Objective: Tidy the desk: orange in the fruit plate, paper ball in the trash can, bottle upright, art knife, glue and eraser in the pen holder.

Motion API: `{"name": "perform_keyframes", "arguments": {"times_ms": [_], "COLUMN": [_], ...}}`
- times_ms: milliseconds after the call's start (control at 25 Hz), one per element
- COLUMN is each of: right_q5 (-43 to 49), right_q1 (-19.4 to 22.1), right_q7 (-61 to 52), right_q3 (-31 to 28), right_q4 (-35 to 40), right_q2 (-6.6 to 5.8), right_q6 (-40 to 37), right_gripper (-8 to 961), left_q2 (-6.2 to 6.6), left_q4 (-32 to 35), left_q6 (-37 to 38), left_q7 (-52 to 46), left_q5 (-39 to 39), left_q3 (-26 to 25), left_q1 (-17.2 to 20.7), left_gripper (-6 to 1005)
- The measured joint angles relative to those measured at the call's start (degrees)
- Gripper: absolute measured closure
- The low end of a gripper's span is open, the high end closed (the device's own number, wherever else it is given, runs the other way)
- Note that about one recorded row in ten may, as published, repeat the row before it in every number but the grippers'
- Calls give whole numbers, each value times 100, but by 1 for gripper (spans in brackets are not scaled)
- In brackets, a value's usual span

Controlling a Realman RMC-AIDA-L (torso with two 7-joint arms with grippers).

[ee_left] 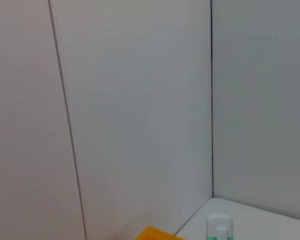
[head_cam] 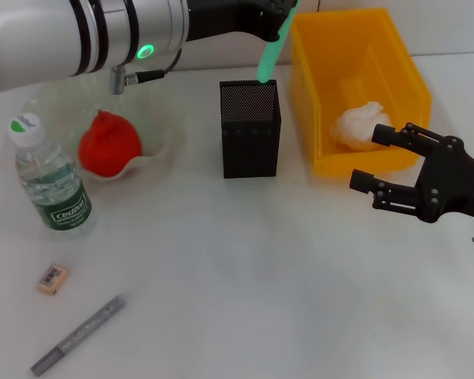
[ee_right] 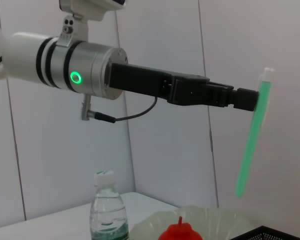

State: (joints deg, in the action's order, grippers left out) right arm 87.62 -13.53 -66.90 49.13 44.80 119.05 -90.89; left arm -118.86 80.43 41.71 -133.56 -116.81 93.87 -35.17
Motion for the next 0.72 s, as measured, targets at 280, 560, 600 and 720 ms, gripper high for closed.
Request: {"name": "perform_keyframes", "arguments": {"times_ms": [280, 560, 600, 720], "right_q5": [0, 0, 1, 1], "right_q1": [0, 36, 39, 46], "right_q7": [-2, -3, -4, -12], "right_q3": [0, -1, -3, -9], "right_q4": [-7, -3, -3, -6], "right_q2": [5, 5, 5, 10], "right_q6": [-43, -79, -94, -115], "right_gripper": [117, 117, 117, 117], "left_q2": [5, -7, -7, -16], "left_q4": [-356, -770, -770, -1141], "left_q6": [-431, -635, -635, -665], "left_q7": [972, 1822, 1822, 2606], "left_q5": [1014, 1842, 1842, 2690], "left_q3": [3, -1, -1, 8], "left_q1": [231, 328, 328, 355], "left_gripper": [935, 935, 935, 936]}}
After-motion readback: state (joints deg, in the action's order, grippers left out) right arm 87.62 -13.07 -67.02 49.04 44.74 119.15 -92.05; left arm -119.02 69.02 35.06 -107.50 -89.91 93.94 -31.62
